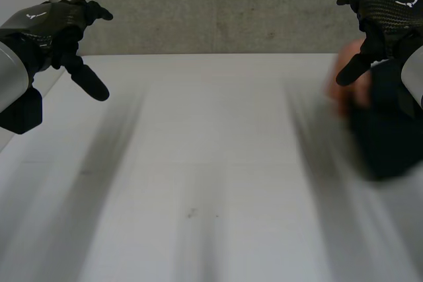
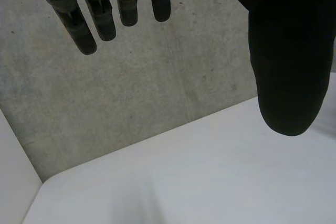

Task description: Fold the shorts.

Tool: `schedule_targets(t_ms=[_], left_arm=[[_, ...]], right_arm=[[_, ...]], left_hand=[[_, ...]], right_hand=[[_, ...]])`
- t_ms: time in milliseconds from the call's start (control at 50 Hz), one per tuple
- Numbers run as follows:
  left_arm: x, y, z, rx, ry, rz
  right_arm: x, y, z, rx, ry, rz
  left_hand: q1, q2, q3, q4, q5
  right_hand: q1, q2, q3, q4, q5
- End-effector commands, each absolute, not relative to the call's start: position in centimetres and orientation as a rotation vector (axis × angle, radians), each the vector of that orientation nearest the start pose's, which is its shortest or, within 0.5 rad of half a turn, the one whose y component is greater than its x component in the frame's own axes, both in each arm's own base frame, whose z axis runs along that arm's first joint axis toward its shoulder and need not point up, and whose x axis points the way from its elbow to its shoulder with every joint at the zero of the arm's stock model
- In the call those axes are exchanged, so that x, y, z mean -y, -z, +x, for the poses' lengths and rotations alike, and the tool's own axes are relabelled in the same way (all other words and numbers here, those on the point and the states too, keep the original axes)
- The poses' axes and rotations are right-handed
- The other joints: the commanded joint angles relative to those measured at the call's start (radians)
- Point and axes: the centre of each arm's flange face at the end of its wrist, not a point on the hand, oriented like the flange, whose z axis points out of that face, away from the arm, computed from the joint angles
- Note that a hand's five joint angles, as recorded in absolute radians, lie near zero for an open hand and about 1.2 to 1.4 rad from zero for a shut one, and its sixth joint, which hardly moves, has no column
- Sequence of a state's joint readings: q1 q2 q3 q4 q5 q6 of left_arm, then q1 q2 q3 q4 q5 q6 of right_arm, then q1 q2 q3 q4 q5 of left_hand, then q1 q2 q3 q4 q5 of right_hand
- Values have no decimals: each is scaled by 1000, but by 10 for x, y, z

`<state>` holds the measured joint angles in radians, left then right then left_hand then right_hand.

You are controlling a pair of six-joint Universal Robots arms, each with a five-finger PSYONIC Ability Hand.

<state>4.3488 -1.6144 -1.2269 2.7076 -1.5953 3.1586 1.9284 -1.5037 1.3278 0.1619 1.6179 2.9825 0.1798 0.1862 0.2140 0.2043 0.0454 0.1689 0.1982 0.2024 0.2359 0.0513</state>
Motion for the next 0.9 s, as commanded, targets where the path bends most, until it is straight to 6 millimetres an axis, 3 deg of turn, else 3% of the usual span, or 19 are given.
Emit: schedule_targets(t_ms=[20,140,220,340,440,520,580,680,900], left_arm=[[229,-361,-225,-2495,2188,455],[230,-360,-225,-2498,2184,455],[241,-361,-226,-2443,2241,433],[263,-347,-225,-2442,2186,430],[290,-317,-214,-2330,1939,649],[298,-296,-203,-2224,1721,804],[303,-285,-190,-2179,1598,800],[313,-250,-160,-2179,1328,708],[311,-210,-126,-2246,1098,676]], right_arm=[[255,-348,231,-2070,2162,-494],[256,-347,231,-2066,2164,-495],[254,-346,232,-2064,2160,-499],[255,-343,233,-2072,2149,-505],[255,-341,235,-2074,2143,-513],[256,-338,236,-2084,2132,-525],[257,-335,238,-2083,2119,-554],[257,-326,242,-2091,2073,-598],[254,-298,256,-2137,1952,-679]], left_hand=[[-4,-11,-39,-29,-45],[-4,-11,-39,-29,-45],[-4,-11,-39,-29,-45],[-4,-11,-39,-29,-45],[-2,-8,-36,-26,-42],[-1,-8,-36,-26,-42],[16,10,-18,-8,-24],[4,-2,-30,-20,-36],[7,1,-27,-17,-33]], right_hand=[[6,-24,-28,-61,-51],[6,-24,-28,-61,-51],[6,-24,-28,-61,-51],[6,-24,-28,-61,-51],[6,-24,-28,-61,-51],[6,-24,-28,-61,-51],[6,-24,-28,-61,-51],[6,-24,-28,-61,-51],[6,-24,-28,-61,-51]])
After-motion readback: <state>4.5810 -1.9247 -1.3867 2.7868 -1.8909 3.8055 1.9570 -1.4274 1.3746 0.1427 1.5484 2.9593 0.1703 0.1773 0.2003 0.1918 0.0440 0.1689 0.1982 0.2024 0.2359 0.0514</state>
